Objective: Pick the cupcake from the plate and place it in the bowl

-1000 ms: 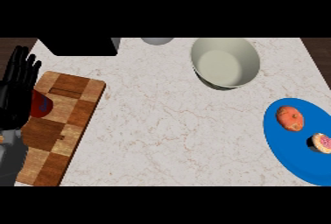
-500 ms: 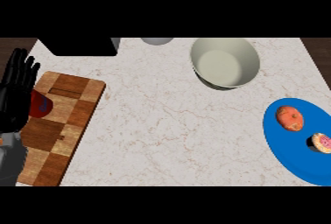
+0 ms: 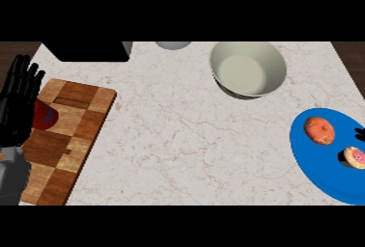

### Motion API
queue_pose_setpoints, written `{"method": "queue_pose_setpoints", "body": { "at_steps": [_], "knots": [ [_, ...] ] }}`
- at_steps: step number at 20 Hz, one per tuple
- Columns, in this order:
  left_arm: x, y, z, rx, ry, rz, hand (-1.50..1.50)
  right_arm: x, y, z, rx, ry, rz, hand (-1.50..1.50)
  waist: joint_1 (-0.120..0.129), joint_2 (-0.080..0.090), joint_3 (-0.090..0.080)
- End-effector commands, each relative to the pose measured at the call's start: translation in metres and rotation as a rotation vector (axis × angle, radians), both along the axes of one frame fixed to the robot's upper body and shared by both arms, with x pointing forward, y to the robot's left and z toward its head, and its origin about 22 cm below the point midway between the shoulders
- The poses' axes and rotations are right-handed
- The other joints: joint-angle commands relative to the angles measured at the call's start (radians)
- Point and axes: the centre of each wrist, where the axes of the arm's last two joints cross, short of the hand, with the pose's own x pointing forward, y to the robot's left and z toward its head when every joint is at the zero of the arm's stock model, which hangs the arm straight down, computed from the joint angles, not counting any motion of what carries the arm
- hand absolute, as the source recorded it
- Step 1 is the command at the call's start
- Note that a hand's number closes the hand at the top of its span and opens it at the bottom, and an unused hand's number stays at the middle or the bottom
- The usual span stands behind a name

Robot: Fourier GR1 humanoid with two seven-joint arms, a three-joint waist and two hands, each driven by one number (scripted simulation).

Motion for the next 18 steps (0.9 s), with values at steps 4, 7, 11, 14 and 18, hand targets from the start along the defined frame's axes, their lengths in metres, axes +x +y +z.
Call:
{"method": "queue_pose_setpoints", "body": {
  "at_steps": [4, 7, 11, 14, 18],
  "knots": [
    [0.002, 0.014, -0.013, 0.008, -0.001, 0.011, 0.0, -0.004, 0.005, -0.02, 0.001, 0.027, 0.021, -1.5, -0.007, -0.001, 0.0],
    [0.0, -0.006, -0.01, 0.009, 0.003, 0.0, 0.0, 0.013, 0.002, -0.012, -0.021, 0.049, 0.007, -1.5, -0.002, 0.0, 0.0],
    [0.002, -0.005, 0.007, -0.002, -0.004, 0.019, 0.0, 0.014, 0.024, -0.042, -0.03, 0.049, 0.008, -1.5, -0.003, -0.001, 0.0],
    [0.004, -0.001, 0.004, 0.003, 0.014, 0.013, 0.0, 0.012, 0.004, -0.039, -0.027, 0.049, -0.011, -1.5, -0.003, -0.001, 0.0],
    [0.013, 0.013, 0.007, 0.001, -0.001, 0.01, 0.0, 0.025, 0.003, -0.051, -0.069, 0.081, -0.036, -1.5, 0.0, 0.001, 0.0]
  ]
}}
